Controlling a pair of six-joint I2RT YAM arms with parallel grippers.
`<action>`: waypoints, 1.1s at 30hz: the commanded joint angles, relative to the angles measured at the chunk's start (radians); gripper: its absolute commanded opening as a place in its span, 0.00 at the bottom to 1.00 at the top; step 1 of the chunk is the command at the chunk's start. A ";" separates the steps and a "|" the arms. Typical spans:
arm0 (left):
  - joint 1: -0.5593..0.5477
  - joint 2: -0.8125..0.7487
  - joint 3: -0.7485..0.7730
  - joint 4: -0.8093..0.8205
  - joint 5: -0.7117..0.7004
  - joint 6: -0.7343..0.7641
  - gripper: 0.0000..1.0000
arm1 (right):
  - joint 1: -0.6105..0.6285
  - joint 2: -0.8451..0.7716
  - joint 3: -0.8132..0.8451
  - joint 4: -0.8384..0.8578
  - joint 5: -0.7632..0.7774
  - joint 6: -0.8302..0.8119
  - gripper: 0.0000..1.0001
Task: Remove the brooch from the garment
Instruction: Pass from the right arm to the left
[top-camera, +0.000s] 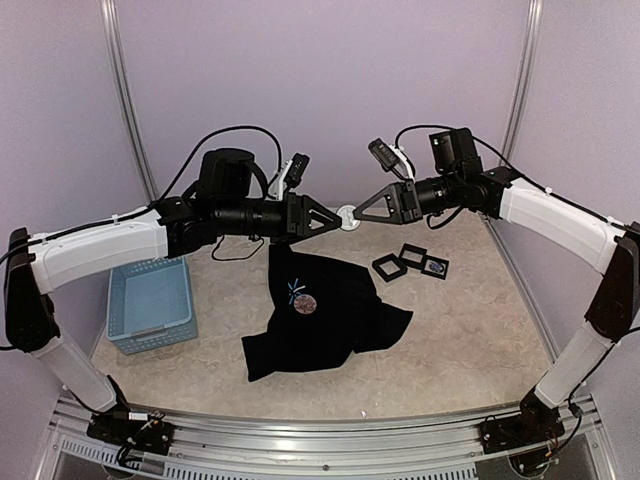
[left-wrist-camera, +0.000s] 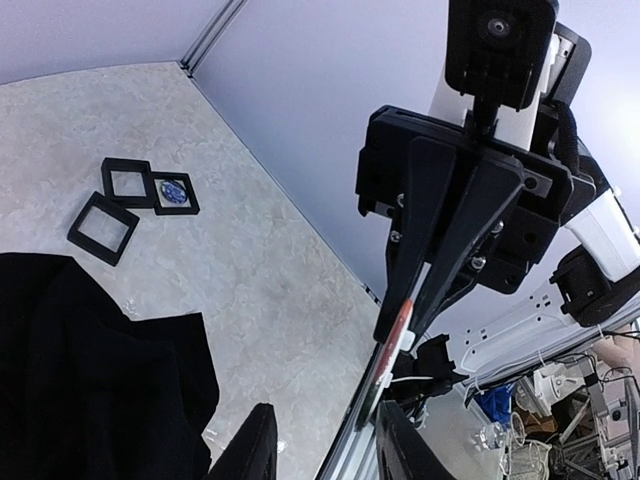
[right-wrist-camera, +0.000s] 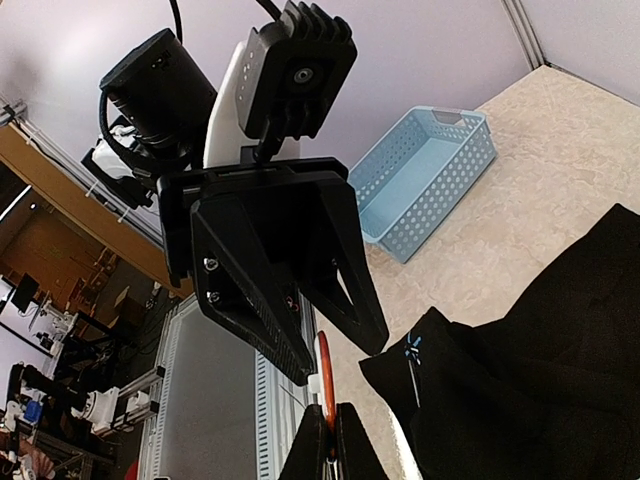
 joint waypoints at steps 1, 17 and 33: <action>-0.002 0.023 0.019 0.033 0.017 -0.002 0.33 | -0.002 0.016 0.004 -0.023 -0.037 -0.012 0.00; -0.017 0.038 0.000 0.090 0.008 -0.059 0.00 | -0.003 0.001 -0.017 0.031 0.050 -0.012 0.00; -0.031 -0.132 -0.168 0.148 -0.109 -0.127 0.00 | -0.005 -0.078 -0.065 0.101 0.126 -0.023 0.58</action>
